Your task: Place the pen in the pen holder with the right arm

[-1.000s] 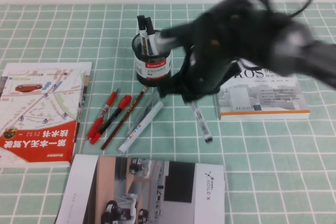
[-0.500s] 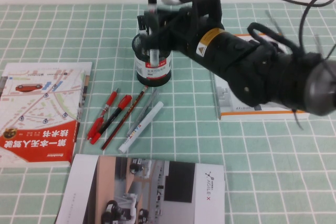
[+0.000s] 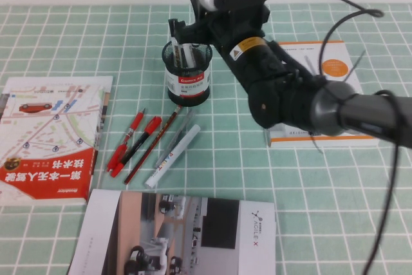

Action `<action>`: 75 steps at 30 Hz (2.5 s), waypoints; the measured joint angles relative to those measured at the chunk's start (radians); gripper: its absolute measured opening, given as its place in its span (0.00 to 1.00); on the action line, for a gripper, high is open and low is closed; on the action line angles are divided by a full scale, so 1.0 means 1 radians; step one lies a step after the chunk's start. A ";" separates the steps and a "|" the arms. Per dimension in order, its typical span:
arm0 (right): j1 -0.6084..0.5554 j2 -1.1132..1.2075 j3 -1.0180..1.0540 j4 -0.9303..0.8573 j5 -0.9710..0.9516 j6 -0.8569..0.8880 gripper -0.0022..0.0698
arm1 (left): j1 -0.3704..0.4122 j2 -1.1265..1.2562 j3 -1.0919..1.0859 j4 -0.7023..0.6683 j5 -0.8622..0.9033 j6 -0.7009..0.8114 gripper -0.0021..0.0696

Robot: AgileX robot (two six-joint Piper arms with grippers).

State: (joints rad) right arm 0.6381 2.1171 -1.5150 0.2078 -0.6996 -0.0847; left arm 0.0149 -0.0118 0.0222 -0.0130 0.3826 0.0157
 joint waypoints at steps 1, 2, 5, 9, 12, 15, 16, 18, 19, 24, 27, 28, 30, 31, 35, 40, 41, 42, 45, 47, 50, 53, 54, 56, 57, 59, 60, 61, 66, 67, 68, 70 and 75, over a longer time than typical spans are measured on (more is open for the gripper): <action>-0.003 0.022 -0.021 0.002 0.002 -0.004 0.19 | 0.000 0.000 0.000 0.000 0.000 0.000 0.02; -0.005 0.039 -0.038 0.004 0.008 -0.006 0.19 | 0.000 0.000 0.000 0.000 0.000 0.000 0.02; -0.009 0.095 -0.100 0.006 0.040 -0.011 0.19 | 0.000 0.000 0.000 0.000 0.000 0.000 0.02; -0.013 0.150 -0.162 0.008 0.088 -0.012 0.19 | 0.000 0.000 0.000 0.000 0.000 0.000 0.02; -0.015 0.172 -0.183 0.010 0.124 -0.028 0.19 | 0.000 0.000 0.000 0.000 0.000 0.000 0.02; -0.020 0.180 -0.186 0.010 0.147 -0.062 0.19 | 0.000 0.000 0.000 0.000 0.000 0.000 0.02; -0.020 0.180 -0.186 0.012 0.148 -0.064 0.19 | 0.000 0.000 0.000 0.000 0.000 0.000 0.02; -0.020 0.180 -0.186 0.012 0.148 -0.068 0.19 | 0.000 0.000 0.000 0.000 0.000 0.000 0.02; -0.020 0.180 -0.186 0.012 0.152 -0.069 0.19 | 0.000 0.000 0.000 0.000 0.000 0.000 0.02; -0.020 0.180 -0.186 0.006 0.191 -0.071 0.19 | 0.000 0.000 0.000 0.000 0.000 0.000 0.02; -0.020 0.180 -0.186 0.004 0.204 -0.069 0.20 | 0.000 0.000 0.000 0.000 0.000 0.000 0.02; -0.020 0.180 -0.186 0.004 0.204 -0.069 0.22 | 0.000 0.000 0.000 0.000 0.000 0.000 0.02; -0.020 0.180 -0.186 0.004 0.207 -0.069 0.27 | 0.000 0.000 0.000 0.000 0.000 0.000 0.02; -0.020 0.180 -0.186 0.004 0.209 -0.069 0.30 | 0.000 0.000 0.000 0.000 0.000 0.000 0.02; -0.020 0.180 -0.186 0.004 0.237 -0.069 0.39 | 0.000 0.000 0.000 0.000 0.000 0.000 0.02; -0.020 0.162 -0.186 0.002 0.310 -0.069 0.42 | 0.000 0.000 0.000 0.000 0.000 0.000 0.02; -0.018 0.152 -0.186 0.002 0.329 -0.069 0.42 | 0.000 0.000 0.000 0.000 0.000 0.000 0.02; -0.018 0.137 -0.186 0.002 0.355 -0.069 0.42 | 0.000 0.000 0.000 0.000 0.000 0.000 0.02; -0.009 0.082 -0.186 0.002 0.476 -0.067 0.38 | 0.000 0.000 0.000 0.000 0.000 0.000 0.02; 0.001 0.037 -0.186 -0.003 0.583 -0.067 0.29 | 0.000 0.000 0.000 0.000 0.000 0.000 0.02; 0.015 -0.047 -0.186 -0.025 0.761 -0.067 0.09 | 0.000 0.000 0.000 0.000 0.000 0.000 0.02; 0.034 -0.127 -0.186 -0.046 0.932 -0.081 0.03 | 0.000 0.000 0.000 0.000 0.000 0.000 0.02; 0.042 -0.151 -0.184 -0.049 0.967 -0.093 0.02 | 0.000 0.000 0.000 0.000 0.000 0.000 0.02; 0.054 -0.217 -0.158 -0.051 1.027 -0.110 0.01 | 0.000 0.000 0.000 0.000 0.000 0.000 0.02; 0.058 -0.254 -0.138 -0.051 1.044 -0.115 0.01 | 0.000 0.000 0.000 0.000 0.000 0.000 0.02; 0.060 -0.333 -0.088 -0.051 1.061 -0.120 0.01 | 0.000 0.000 0.000 0.000 0.000 0.000 0.02; 0.060 -0.377 -0.054 -0.051 1.063 -0.119 0.01 | 0.000 0.000 0.000 0.000 0.000 0.000 0.02; 0.060 -0.412 -0.024 -0.053 1.065 -0.119 0.01 | 0.000 0.000 0.000 0.000 0.000 0.000 0.02; 0.060 -0.631 0.183 -0.053 1.067 -0.121 0.00 | 0.000 0.000 0.000 0.000 0.000 0.000 0.02; 0.060 -0.688 0.240 -0.053 1.067 -0.121 0.00 | 0.000 0.000 0.000 0.000 0.000 0.000 0.02; 0.060 -0.727 0.277 -0.053 1.067 -0.121 0.00 | 0.000 0.000 0.000 0.000 0.000 0.000 0.02; 0.060 -0.821 0.371 -0.044 1.074 -0.121 0.00 | 0.000 0.000 0.000 0.000 0.000 0.000 0.02; 0.060 -1.031 0.556 -0.036 1.190 -0.119 0.00 | 0.000 0.000 0.000 0.000 0.000 0.000 0.02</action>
State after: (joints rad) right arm 0.6982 1.0866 -0.9590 0.1719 0.4901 -0.2040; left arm 0.0149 -0.0118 0.0222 -0.0130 0.3826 0.0157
